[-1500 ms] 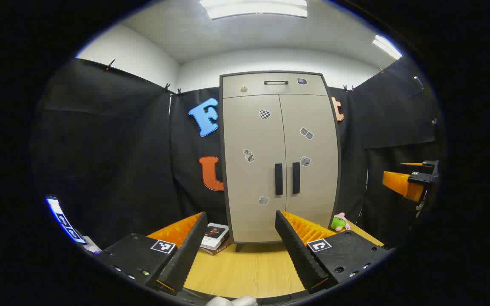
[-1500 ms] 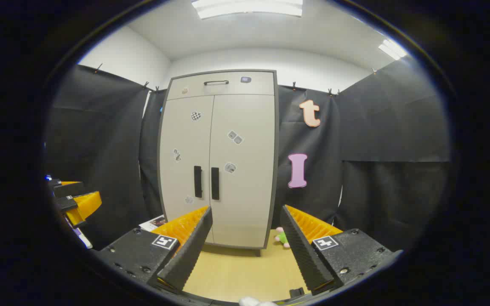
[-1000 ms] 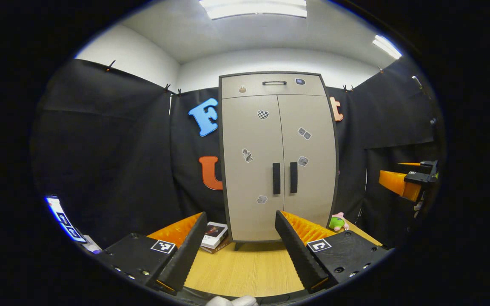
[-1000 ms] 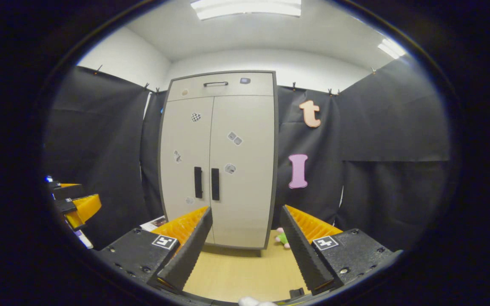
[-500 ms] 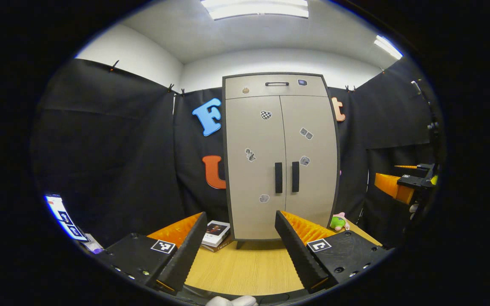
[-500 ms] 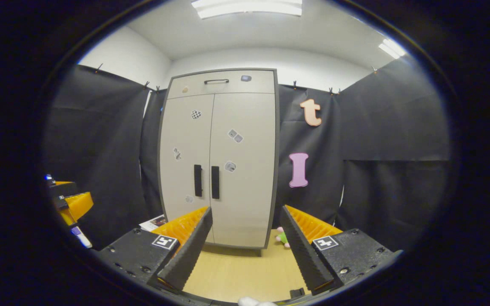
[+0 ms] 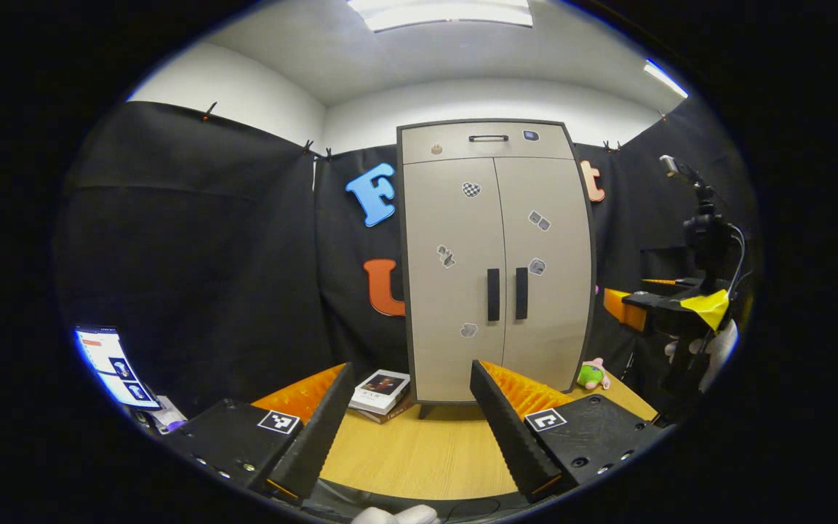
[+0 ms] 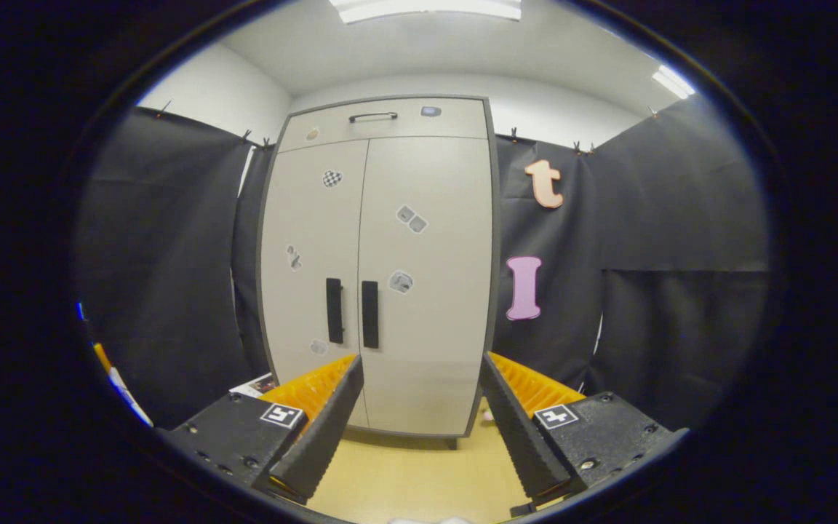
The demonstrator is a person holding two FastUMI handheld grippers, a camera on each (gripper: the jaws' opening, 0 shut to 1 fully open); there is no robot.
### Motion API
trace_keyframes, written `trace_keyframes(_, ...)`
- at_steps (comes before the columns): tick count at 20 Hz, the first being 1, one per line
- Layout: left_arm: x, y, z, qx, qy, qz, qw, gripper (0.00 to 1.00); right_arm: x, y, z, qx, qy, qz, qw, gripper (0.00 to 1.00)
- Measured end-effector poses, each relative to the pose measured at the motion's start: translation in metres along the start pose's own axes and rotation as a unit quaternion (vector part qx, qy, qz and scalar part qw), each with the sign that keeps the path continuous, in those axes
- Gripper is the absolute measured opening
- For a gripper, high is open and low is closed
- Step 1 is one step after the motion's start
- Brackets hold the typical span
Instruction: Open the right door of the double-door shoe cabinet with the right hand, and open the left door with the left hand.
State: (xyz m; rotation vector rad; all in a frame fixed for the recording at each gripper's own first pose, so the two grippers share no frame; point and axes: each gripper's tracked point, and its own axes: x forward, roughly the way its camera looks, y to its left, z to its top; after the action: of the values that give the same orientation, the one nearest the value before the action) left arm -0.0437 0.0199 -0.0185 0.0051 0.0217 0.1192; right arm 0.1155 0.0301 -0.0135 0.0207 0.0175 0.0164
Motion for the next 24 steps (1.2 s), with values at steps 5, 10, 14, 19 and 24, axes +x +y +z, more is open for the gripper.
trace_keyframes(5, 0.003, 0.009, -0.007, -0.002, 0.009, 0.032, 0.999, 0.96, 0.087, 0.033, -0.005, 0.007, 0.008, 0.007, 1.0, 0.99)
trace_keyframes(10, 0.017, 0.016, -0.017, -0.023, 0.022, 0.057, 0.998, 0.96, 0.165, 0.061, -0.009, -0.007, 0.014, 0.006, 1.0, 0.93)
trace_keyframes(14, 0.024, 0.023, -0.022, -0.026, 0.031, 0.079, 0.996, 0.97, 0.218, 0.071, -0.014, -0.013, 0.02, -0.001, 1.0, 0.86)
trace_keyframes(19, 0.045, 0.033, -0.024, -0.026, 0.035, 0.096, 0.994, 0.97, 0.261, 0.081, -0.024, -0.006, 0.045, 0.006, 0.999, 0.77)
trace_keyframes(24, 0.052, 0.033, -0.026, -0.032, 0.036, 0.101, 0.994, 0.97, 0.275, 0.081, -0.029, 0.003, 0.055, -0.005, 0.998, 0.61)
